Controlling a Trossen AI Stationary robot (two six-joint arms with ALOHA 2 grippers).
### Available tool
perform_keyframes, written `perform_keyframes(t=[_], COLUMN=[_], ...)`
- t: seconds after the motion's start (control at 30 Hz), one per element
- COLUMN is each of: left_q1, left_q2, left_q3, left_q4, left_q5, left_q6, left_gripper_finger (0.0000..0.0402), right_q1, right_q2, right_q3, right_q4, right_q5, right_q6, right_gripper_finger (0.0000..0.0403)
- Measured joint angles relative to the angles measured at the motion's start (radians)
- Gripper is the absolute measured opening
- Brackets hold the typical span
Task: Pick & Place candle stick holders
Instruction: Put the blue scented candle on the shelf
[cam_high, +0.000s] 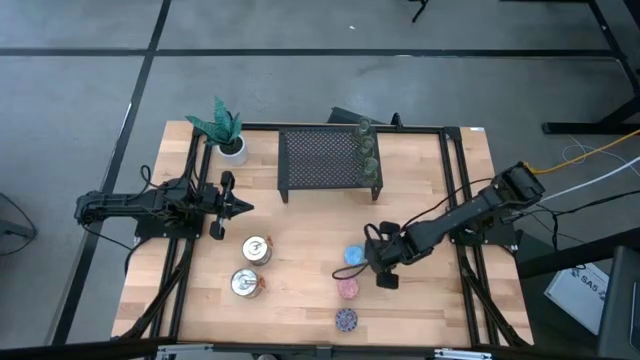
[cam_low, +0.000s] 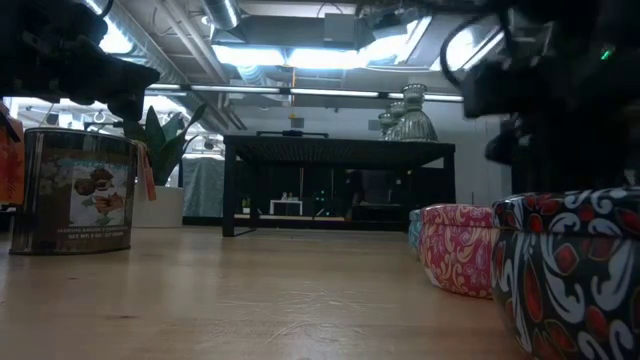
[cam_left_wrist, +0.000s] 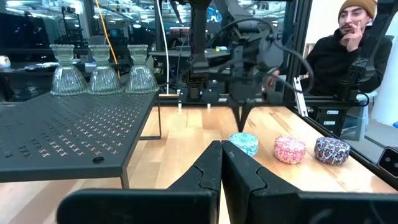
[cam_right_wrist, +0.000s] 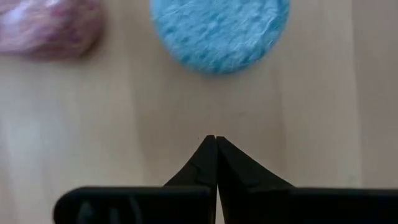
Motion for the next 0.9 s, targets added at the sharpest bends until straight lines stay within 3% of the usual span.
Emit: perform_keyframes(t=[0.17,0.37,0.47,0.7,0.9], left_q1=[0.0,0.0,0.0,0.0,0.0], left_q2=[0.0,0.0,0.0,0.0,0.0], left_q3=[0.0,0.0,0.0,0.0,0.0], left_q4=[0.0,0.0,0.0,0.0,0.0], left_q5=[0.0,0.0,0.0,0.0,0.0], left_q6=[0.0,0.0,0.0,0.0,0.0], left_gripper_finger=[0.0002,0.0002,0.0002,0.0002,0.0002], right_q1=[-0.056,-0.102,-0.105,-0.088,-0.052], right_q2=[0.061,0.156,0.155,0.024,-0.169], right_q3=[-0.011,-0.012,-0.012,-0.012,-0.012], right_q4=[0.214,0.633,0.737,0.612,0.395], right_q5=[0.029,0.029,0.029,0.036,-0.043], right_q6=[-0.139,-0.309,-0.362,-0.373,-0.356], right_gripper_finger=[0.0002,0.0002,0.0002,0.0002,0.0002])
